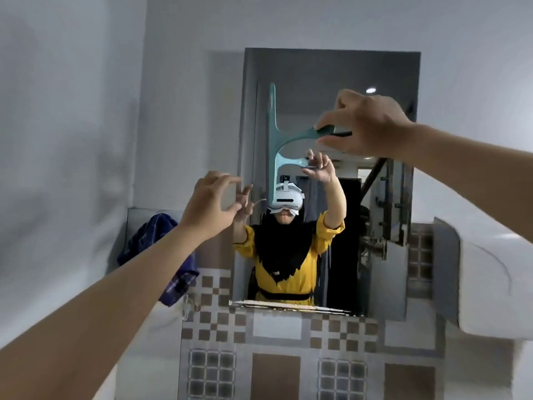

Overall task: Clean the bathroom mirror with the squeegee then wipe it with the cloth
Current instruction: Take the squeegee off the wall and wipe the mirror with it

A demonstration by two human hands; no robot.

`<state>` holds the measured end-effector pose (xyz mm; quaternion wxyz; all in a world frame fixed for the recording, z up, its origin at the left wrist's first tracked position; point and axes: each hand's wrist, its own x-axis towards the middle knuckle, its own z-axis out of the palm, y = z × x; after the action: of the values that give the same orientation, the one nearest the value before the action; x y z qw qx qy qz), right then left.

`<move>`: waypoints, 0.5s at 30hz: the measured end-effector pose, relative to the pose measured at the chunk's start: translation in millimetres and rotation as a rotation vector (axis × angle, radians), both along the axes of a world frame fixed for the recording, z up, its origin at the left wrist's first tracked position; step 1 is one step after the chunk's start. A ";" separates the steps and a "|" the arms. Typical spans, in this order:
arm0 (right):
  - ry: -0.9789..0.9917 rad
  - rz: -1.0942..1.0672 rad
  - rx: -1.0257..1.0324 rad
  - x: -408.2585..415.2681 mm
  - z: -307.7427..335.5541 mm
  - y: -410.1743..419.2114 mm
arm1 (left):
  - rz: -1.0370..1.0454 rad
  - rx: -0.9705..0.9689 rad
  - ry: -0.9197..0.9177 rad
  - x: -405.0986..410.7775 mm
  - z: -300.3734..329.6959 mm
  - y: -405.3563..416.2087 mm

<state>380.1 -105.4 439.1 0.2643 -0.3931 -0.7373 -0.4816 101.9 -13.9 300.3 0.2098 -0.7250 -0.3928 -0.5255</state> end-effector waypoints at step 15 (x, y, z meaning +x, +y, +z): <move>0.131 0.101 0.140 -58.1 102.8 66.0 | 0.335 -0.313 0.283 -11.3 28.5 80.6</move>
<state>322.0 -39.4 541.9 0.3627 -0.3667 -0.7017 -0.4915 90.6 66.8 328.8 0.2320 -0.7396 -0.5507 -0.3096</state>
